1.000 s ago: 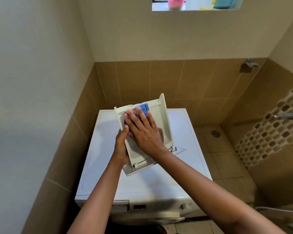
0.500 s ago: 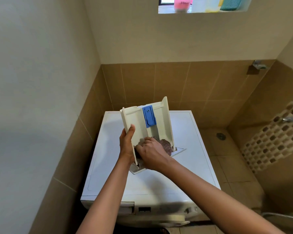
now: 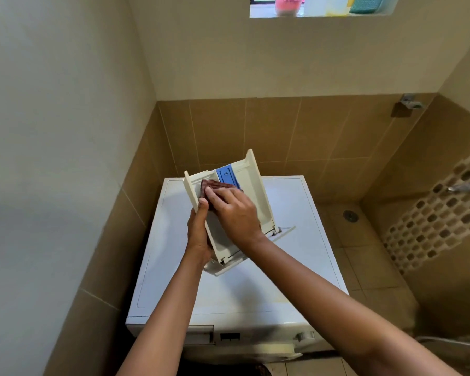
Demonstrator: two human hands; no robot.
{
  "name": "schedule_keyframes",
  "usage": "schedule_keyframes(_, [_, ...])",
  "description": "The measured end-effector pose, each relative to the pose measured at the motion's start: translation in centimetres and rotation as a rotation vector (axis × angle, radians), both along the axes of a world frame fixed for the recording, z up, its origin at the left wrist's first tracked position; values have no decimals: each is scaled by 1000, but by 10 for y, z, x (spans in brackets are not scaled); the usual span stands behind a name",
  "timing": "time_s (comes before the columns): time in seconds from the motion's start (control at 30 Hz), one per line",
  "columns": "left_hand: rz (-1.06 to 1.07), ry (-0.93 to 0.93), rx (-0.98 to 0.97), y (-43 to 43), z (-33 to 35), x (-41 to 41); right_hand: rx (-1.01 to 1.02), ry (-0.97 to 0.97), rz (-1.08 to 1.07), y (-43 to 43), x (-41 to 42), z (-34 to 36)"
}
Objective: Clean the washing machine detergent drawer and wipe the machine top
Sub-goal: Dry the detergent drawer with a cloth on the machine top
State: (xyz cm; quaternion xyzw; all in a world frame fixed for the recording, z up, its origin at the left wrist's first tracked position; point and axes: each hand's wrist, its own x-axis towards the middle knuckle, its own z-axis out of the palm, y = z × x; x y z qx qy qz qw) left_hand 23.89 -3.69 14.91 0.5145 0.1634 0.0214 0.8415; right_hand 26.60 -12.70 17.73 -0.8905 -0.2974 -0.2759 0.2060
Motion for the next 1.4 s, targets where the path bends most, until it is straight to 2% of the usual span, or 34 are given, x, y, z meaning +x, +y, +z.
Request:
schedule_keyframes(0.1, [35, 31, 51, -2, -3, -2, 39, 137, 22, 12, -11, -2])
schedule_keyframes(0.2, [31, 10, 137, 8, -4, 1, -55, 243, 93, 8, -22, -16])
schedule_keyframes(0.33, [43, -9, 291, 15, -3, 5, 6, 442, 181, 0, -37, -30])
schedule_keyframes(0.47, [74, 53, 262, 14, -6, 0, -214, 481, 266, -7, -32, -33])
schedule_keyframes(0.7, [46, 76, 318, 35, -4, 6, -230, 608, 462, -35, -23, -23])
schedule_keyframes(0.73, [27, 75, 330, 40, -4, 7, -123, 659, 460, -42, -23, -25])
schedule_keyframes(0.8, [-17, 66, 340, 47, -4, 7, 357, 766, 344, -50, -23, -22])
schedule_keyframes(0.83, [-30, 65, 339, 49, -5, 7, 619, 730, 240, -51, -20, -20])
schedule_keyframes(0.87, [-39, 70, 335, 50, -6, 5, 798, 644, 130, -50, -16, -17])
schedule_keyframes(0.9, [-44, 81, 329, 49, -8, 4, 875, 550, 41, -47, -11, -15])
schedule_keyframes(0.97, [-56, 102, 310, 44, -11, 2, 835, 409, -34, -32, -2, -10])
schedule_keyframes(1.13, [24, 114, 241, 30, -15, -5, 379, 335, 23, -6, -5, -25])
schedule_keyframes(1.4, [90, 156, 86, 36, -21, -10, 295, 506, 7, -7, -36, -51])
